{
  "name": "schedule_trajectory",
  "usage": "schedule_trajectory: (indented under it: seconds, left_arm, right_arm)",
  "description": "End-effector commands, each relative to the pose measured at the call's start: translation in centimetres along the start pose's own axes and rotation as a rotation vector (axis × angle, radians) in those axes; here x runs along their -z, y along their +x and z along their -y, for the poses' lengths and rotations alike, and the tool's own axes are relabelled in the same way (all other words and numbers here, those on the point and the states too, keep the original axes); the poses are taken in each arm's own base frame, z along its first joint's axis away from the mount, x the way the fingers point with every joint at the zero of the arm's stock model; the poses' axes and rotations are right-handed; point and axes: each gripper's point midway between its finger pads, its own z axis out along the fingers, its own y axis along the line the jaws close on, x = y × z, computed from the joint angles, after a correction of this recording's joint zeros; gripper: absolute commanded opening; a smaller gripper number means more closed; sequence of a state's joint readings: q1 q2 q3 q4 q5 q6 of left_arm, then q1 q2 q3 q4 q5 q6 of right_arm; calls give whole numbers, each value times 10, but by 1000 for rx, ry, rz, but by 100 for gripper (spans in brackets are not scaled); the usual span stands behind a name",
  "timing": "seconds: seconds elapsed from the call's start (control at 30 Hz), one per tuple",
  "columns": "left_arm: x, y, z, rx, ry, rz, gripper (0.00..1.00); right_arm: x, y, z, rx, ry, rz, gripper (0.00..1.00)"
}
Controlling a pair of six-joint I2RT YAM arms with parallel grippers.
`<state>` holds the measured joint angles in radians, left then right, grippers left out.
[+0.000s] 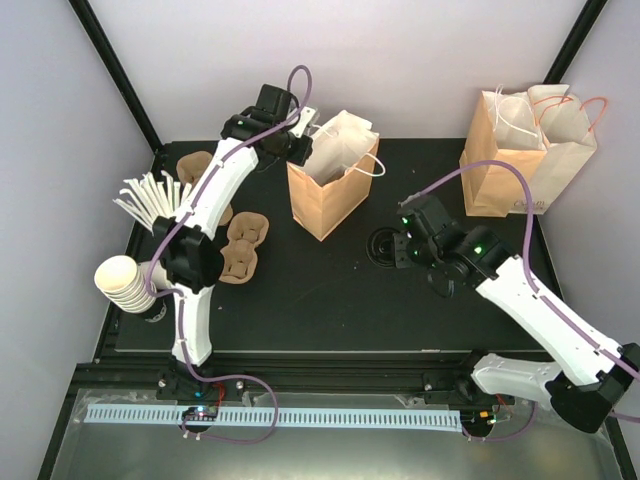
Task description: Pack the takeout coffee
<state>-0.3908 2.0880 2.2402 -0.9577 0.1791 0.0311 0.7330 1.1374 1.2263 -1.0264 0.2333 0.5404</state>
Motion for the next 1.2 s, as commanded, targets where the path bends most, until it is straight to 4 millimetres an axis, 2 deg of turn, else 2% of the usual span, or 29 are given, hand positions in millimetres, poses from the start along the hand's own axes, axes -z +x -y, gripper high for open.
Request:
schedule_trajectory:
  seconds: [0.0,0.17,0.3,0.47,0.6,0.87,0.97,1.07,1.17]
  left_arm:
    - [24,-15,14,-42,69,45,3]
    - [50,-19,31,-65,136,78,1]
    - [69,-13,46,-49,207,73,2]
    - [90,6,70,8,328,38,2]
    - [103,22,81,25,356,11,1]
    - [130,56,107,-47,352,-19,2]
    - [138,66,112,-60,347,-25,2]
    - [145,79,121,-78,361,-37,1]
    - [153,90,131,-111,374,-43,2]
  right_arm:
    - [33,-20,6,14,4,60,2]
    - [72,-39,2,22,-43,105,2]
    - [101,-49,1,24,-79,145,2]
    - [133,-60,6,20,-94,201,2]
    - [164,-72,10,14,-113,282,1]
    - [223,-81,-3,60,-306,453,1]
    - [236,-84,0,55,-316,482,1]
    - [240,-88,2,57,-292,479,1]
    - [242,-90,-3,76,-319,490,1]
